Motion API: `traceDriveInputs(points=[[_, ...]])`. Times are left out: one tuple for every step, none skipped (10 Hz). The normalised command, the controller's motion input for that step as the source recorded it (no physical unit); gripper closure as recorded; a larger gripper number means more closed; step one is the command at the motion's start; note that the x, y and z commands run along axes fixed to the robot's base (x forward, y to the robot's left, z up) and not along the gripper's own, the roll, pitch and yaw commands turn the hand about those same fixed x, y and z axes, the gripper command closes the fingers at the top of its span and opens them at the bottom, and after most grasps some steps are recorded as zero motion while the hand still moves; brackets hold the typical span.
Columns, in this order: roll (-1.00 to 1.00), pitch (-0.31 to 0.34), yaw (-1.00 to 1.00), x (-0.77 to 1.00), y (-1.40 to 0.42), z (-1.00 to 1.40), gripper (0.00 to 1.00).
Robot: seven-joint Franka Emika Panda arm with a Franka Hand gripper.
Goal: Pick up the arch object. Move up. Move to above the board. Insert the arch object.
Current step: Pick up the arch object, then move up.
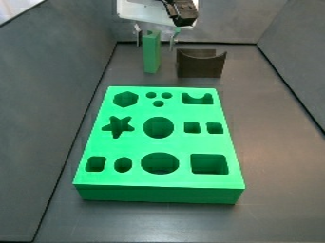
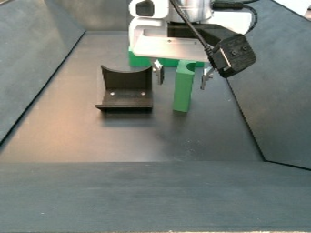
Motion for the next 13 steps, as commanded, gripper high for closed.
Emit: traceDriveInputs(points=[[0.00, 0.000, 0.00, 0.00, 0.00, 0.00, 0.00], [0.00, 0.000, 0.00, 0.00, 0.00, 0.00, 1.00], [0.00, 0.000, 0.00, 0.00, 0.00, 0.00, 1.00], [0.00, 0.000, 0.00, 0.00, 0.00, 0.00, 1.00], [0.00, 0.000, 0.00, 0.00, 0.00, 0.00, 1.00], [0.00, 0.000, 0.00, 0.00, 0.00, 0.00, 1.00], [0.00, 0.000, 0.00, 0.00, 0.00, 0.00, 1.00], [0.00, 0.000, 0.00, 0.00, 0.00, 0.00, 1.00], [0.00, 0.000, 0.00, 0.00, 0.00, 0.00, 1.00], [0.00, 0.000, 0.00, 0.00, 0.00, 0.00, 1.00], [0.00, 0.000, 0.00, 0.00, 0.00, 0.00, 1.00], [0.00, 0.000, 0.00, 0.00, 0.00, 0.00, 1.00], [0.00, 0.000, 0.00, 0.00, 0.00, 0.83, 1.00]])
